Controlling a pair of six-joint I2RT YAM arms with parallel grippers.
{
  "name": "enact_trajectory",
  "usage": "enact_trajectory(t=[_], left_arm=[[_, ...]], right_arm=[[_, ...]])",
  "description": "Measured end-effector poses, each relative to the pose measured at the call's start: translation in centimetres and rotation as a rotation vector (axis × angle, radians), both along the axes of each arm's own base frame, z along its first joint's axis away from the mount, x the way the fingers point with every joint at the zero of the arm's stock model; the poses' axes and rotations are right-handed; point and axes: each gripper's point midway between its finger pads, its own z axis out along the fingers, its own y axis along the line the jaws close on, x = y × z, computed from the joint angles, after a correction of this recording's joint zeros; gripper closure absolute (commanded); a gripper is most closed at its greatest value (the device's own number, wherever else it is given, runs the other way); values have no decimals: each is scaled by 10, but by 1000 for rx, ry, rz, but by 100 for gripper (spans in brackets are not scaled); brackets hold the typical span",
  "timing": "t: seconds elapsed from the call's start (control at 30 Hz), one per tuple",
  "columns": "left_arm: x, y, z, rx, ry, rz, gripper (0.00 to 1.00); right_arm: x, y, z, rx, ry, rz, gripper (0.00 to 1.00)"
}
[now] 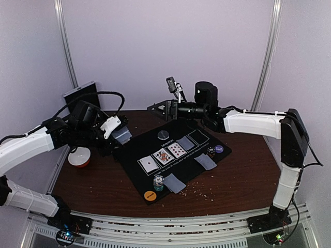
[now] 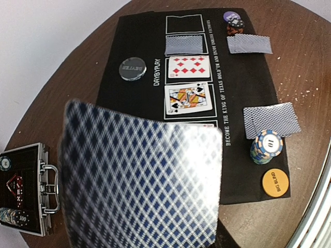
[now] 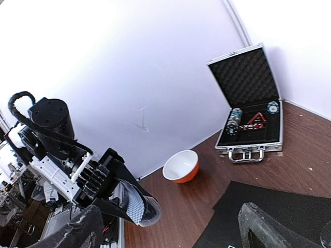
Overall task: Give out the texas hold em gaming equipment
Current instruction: Pick up the poker card from the face-down deck piles.
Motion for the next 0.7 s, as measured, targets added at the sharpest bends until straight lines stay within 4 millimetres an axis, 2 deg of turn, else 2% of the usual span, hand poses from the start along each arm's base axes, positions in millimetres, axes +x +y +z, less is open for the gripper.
enact_trajectory(t=[0.1,0.33,0.5,0.7], left_arm=[[-5,-6,1,-12,9,-40,64],[-7,-16,8,-28,7,-84,64],[-7,-16,8,-24,7,-87,63],[-6,-18,9,-21,7,-93,62]], right_arm=[[-11,21,-6,-25,-11,56,7],[-31,57,-39,-129,-2,160,9],[-40,72,-47,-161,-10,219,12],[-37,83,-50,-184,-27,211,26]])
